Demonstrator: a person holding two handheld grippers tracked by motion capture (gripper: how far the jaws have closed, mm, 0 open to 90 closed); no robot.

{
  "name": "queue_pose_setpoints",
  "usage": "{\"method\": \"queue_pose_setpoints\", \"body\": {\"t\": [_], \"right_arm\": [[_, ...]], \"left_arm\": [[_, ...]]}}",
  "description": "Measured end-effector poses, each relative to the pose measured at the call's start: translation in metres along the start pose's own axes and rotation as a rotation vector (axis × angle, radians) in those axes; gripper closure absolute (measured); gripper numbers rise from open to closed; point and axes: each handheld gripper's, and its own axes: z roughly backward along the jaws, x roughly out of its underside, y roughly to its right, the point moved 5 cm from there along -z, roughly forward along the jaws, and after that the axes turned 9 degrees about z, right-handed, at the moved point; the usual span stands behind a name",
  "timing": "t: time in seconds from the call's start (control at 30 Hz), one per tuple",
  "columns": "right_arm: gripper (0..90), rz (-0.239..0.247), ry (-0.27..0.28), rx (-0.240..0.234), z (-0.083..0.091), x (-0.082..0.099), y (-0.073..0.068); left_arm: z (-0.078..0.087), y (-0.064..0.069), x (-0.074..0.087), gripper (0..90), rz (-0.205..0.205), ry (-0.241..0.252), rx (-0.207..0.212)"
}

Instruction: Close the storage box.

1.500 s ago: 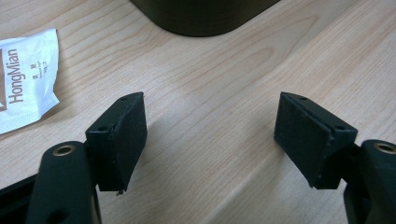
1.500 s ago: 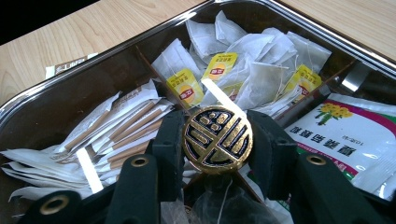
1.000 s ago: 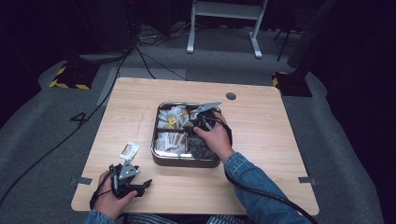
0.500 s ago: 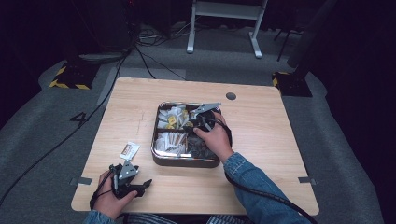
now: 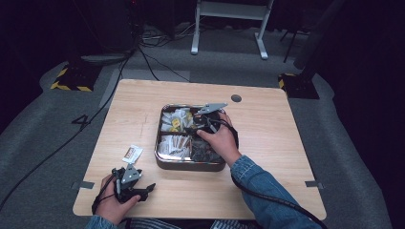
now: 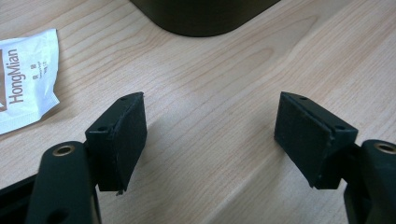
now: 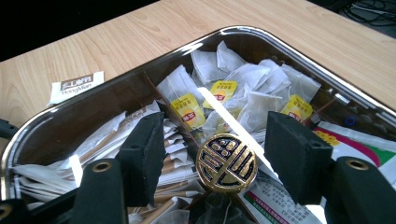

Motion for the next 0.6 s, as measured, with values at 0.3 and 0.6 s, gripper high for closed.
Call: {"method": "queue_pose_setpoints", "body": {"t": [0.3,0.6], "right_arm": [[41.2,0.021,0.021,0.02,0.038,-0.004,-0.001],[38.7,-0.027,0.052,0.028,0.082,0.004,0.01]], "left_arm": [[0.0,0.0,0.0,25.8,0.001,0.0,0.001],[0.0,0.0,0.0,25.8,0.001,-0.001,0.002]]}}
